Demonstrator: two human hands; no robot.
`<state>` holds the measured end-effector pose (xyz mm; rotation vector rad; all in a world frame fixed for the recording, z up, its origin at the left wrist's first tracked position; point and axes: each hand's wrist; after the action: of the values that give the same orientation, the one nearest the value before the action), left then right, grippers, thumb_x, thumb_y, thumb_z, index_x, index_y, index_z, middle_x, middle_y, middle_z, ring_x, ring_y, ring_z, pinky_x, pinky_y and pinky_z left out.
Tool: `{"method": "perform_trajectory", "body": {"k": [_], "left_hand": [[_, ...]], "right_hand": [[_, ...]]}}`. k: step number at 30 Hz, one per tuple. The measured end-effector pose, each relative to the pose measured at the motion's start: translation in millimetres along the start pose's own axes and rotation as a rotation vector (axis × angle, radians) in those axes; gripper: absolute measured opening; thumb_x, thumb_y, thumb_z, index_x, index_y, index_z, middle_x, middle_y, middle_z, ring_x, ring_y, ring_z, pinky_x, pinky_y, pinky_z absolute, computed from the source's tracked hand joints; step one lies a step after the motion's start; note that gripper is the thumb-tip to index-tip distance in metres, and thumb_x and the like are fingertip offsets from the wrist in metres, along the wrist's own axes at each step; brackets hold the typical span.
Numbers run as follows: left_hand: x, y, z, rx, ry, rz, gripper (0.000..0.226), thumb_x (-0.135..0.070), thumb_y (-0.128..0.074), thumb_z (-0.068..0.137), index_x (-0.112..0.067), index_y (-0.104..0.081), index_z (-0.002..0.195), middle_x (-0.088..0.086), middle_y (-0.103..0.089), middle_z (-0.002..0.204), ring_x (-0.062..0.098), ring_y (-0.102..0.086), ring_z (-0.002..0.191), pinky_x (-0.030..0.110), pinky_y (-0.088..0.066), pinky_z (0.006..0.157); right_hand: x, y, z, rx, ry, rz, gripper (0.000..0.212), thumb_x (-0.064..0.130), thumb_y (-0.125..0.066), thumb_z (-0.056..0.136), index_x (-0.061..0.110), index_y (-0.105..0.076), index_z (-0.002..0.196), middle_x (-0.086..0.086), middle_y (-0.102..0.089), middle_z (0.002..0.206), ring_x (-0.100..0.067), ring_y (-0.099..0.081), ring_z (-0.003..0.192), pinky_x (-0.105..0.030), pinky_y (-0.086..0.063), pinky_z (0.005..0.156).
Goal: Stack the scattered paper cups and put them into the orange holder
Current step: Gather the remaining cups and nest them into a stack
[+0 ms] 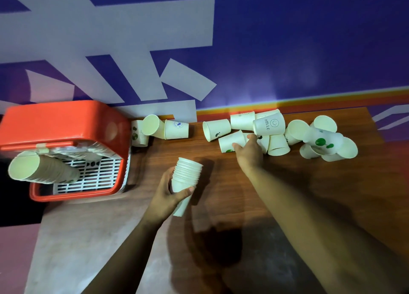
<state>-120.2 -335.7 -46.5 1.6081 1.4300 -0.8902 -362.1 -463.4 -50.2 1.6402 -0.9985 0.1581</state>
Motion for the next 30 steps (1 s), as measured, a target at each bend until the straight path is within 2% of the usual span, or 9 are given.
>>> {"method": "perform_trajectory", "body": {"k": [3,5,7,10,14,19,23,26,30], "left_hand": [[4,8,2,-0.007,0.003,0.020,0.078,-0.037,-0.088,0.067,-0.037,-0.048,0.134,-0.006,-0.063,0.128,0.011,-0.061,0.118,0.031,-0.053,0.094],[6,14,4,-0.008,-0.004,0.046,0.080,-0.040,-0.088,0.066,-0.038,-0.047,0.134,-0.006,-0.062,0.129,0.011,-0.060,0.120,0.032,-0.051,0.097],[7,21,6,-0.018,-0.015,0.081,0.081,-0.037,-0.090,0.067,-0.037,-0.046,0.135,-0.008,-0.061,0.129,0.009,-0.058,0.121,0.031,-0.049,0.099],[5,33,11,-0.012,-0.067,0.151,0.080,-0.019,-0.089,0.072,-0.027,-0.044,0.138,-0.008,-0.059,0.130,0.001,-0.056,0.120,0.018,-0.046,0.095],[-4,46,13,0.028,-0.127,0.209,0.076,-0.007,-0.087,0.072,-0.030,-0.046,0.131,-0.008,-0.060,0.125,-0.006,-0.057,0.113,0.006,-0.044,0.085],[-5,55,15,0.069,-0.191,0.209,0.080,-0.012,-0.089,0.071,-0.031,-0.046,0.135,-0.011,-0.058,0.130,0.007,-0.054,0.124,0.015,-0.046,0.094],[2,67,14,-0.043,-0.197,0.155,0.081,-0.017,-0.089,0.068,-0.028,-0.047,0.136,-0.020,-0.055,0.131,0.005,-0.052,0.126,0.012,-0.042,0.097],[10,79,10,-0.086,-0.168,0.144,0.082,-0.014,-0.091,0.068,-0.027,-0.047,0.136,-0.018,-0.056,0.131,0.001,-0.053,0.123,0.007,-0.041,0.093],[19,93,6,-0.131,-0.136,0.088,0.079,-0.008,-0.089,0.069,-0.024,-0.048,0.135,-0.015,-0.059,0.126,0.000,-0.057,0.117,0.009,-0.045,0.089]], "right_hand": [[-2,-8,0,0.032,0.047,0.018,0.020,0.024,-0.058,0.095,0.008,-0.063,0.106,-0.011,-0.068,0.105,-0.030,-0.063,0.100,-0.032,-0.048,0.077],[-1,-12,-4,0.087,0.109,0.088,0.016,0.023,-0.060,0.093,0.008,-0.067,0.093,-0.007,-0.070,0.092,-0.026,-0.064,0.089,-0.028,-0.044,0.070],[5,-13,-14,0.152,0.156,0.188,0.014,0.023,-0.064,0.091,0.010,-0.069,0.092,-0.002,-0.069,0.086,-0.019,-0.064,0.081,-0.027,-0.045,0.069],[19,-10,-32,0.271,0.234,0.275,0.008,0.024,-0.066,0.090,0.017,-0.070,0.092,0.007,-0.064,0.079,-0.008,-0.057,0.070,-0.022,-0.042,0.065],[40,-6,-45,0.463,0.463,0.171,0.010,0.021,-0.071,0.087,0.030,-0.068,0.083,0.006,-0.060,0.092,-0.005,-0.056,0.080,-0.019,-0.039,0.073],[66,-18,-66,0.720,0.532,0.078,0.009,0.026,-0.067,0.090,0.028,-0.074,0.095,0.012,-0.070,0.089,-0.005,-0.063,0.074,-0.022,-0.052,0.065],[90,-37,-68,0.614,0.519,0.097,0.017,0.027,-0.059,0.095,0.020,-0.072,0.103,0.009,-0.067,0.091,-0.006,-0.061,0.076,-0.023,-0.050,0.070],[112,-55,-54,0.412,0.659,-0.012,0.021,0.023,-0.063,0.092,0.017,-0.068,0.111,0.002,-0.064,0.101,-0.011,-0.061,0.090,-0.029,-0.051,0.083],[145,-88,-42,0.309,0.846,-0.193,0.045,0.024,-0.063,0.091,0.025,-0.052,0.135,-0.005,-0.063,0.120,-0.022,-0.061,0.106,-0.039,-0.055,0.086]]}}
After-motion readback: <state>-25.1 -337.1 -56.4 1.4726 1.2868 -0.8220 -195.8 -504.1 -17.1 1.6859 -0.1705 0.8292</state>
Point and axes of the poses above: each hand's wrist, its own z-axis towards the middle knuckle, its own y-axis out of the back of the hand, x = y × z
